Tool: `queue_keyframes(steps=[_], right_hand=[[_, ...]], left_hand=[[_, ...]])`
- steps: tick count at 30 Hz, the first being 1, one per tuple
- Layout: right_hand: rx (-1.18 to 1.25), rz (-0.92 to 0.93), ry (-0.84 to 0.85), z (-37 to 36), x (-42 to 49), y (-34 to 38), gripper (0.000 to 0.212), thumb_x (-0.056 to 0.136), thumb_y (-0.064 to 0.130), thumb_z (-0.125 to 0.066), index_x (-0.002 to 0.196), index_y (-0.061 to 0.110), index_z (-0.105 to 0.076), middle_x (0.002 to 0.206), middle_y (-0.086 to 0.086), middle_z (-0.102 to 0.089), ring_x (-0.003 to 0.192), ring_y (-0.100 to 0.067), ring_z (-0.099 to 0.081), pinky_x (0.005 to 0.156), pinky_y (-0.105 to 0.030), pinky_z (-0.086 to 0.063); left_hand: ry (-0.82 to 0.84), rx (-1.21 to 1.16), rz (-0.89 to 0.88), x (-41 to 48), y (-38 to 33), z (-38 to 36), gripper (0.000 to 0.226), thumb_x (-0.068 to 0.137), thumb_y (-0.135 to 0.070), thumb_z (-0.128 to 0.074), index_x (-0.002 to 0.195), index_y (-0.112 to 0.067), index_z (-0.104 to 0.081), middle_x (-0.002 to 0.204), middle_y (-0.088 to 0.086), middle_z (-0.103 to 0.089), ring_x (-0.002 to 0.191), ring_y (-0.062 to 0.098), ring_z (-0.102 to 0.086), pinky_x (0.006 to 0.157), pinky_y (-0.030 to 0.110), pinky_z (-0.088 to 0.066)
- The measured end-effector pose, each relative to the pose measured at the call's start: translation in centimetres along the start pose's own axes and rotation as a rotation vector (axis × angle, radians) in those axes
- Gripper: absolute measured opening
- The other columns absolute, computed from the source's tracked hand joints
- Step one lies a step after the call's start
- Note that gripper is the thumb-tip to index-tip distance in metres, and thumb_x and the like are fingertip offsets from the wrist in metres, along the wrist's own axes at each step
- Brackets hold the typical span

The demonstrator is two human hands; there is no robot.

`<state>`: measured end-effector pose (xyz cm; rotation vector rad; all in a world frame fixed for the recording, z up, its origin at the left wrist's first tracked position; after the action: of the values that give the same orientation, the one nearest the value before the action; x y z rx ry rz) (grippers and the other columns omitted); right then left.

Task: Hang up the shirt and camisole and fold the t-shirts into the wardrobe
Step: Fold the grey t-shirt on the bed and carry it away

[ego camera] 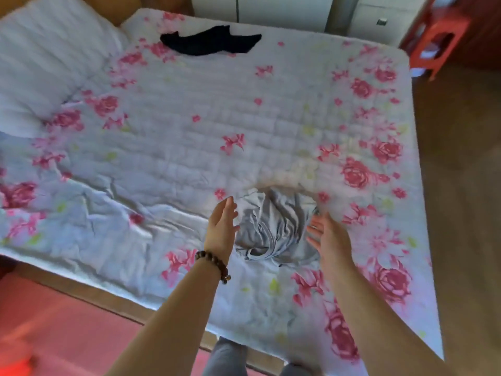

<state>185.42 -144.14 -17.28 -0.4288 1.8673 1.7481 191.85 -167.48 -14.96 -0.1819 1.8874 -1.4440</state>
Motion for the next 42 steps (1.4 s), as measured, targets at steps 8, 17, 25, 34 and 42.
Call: queue_keyframes(steps=[8,17,25,34,42], right_hand=[[-0.077,0.012,-0.075,-2.7,3.2,-0.5,0.03,0.101,0.031,-0.041,0.1,0.008,-0.06,0.097,-0.005,-0.063,0.088,-0.017,-0.064,0.073,-0.03,-0.05],[-0.872,0.326,0.29,-7.5,13.7,-3.8,0.029,0.087,0.026,-0.067,0.114,0.018,-0.065,0.11,0.002,-0.061,0.097,-0.015,-0.061,0.084,-0.027,-0.046],[-1.573,0.759,0.621,-14.6,21.4,-10.4,0.056,0.077,0.024,-0.075,0.129,0.035,-0.057,0.152,-0.003,-0.031,0.136,-0.029,-0.03,0.107,-0.046,-0.03],[-1.578,0.889,0.618,-16.1,23.5,-12.9,0.013,0.074,0.009,-0.074,0.084,0.017,-0.073,0.141,-0.011,-0.048,0.139,-0.034,-0.03,0.102,-0.053,-0.031],[-1.186,0.854,0.44,-13.5,22.9,-7.6,0.012,0.068,0.006,-0.078,0.079,0.012,-0.076,0.101,-0.007,-0.071,0.11,-0.032,-0.058,0.098,-0.04,-0.043]], left_hand=[[0.092,0.096,0.069,7.0,0.2,-0.7,0.042,0.097,-0.04,-0.051,0.131,-0.015,-0.055,0.122,0.001,-0.061,0.114,0.015,-0.057,0.093,0.036,-0.05],[0.248,0.622,0.011,15.1,8.8,-0.5,0.049,0.083,-0.034,-0.071,0.128,-0.028,-0.054,0.122,-0.007,-0.057,0.112,0.009,-0.054,0.092,0.025,-0.044],[0.463,1.079,-0.028,17.5,18.9,0.3,0.042,0.074,-0.036,-0.077,0.113,-0.024,-0.065,0.11,-0.006,-0.061,0.099,0.013,-0.059,0.088,0.028,-0.049],[0.443,1.366,-0.066,17.1,23.7,0.0,0.017,0.086,-0.038,-0.063,0.1,-0.027,-0.067,0.105,-0.009,-0.061,0.107,0.014,-0.051,0.093,0.032,-0.041],[0.289,1.227,-0.087,17.5,18.5,0.6,0.014,0.088,-0.033,-0.061,0.089,-0.021,-0.067,0.091,-0.006,-0.066,0.09,0.017,-0.057,0.087,0.036,-0.044]])
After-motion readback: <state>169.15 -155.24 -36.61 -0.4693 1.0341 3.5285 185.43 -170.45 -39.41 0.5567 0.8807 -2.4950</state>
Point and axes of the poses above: each hand's wrist, its own x-axis towards the middle knuckle, its own z-axis out of the back of the hand, y = z × x, the point moved 6 cm from there along x, towards the middle knuckle
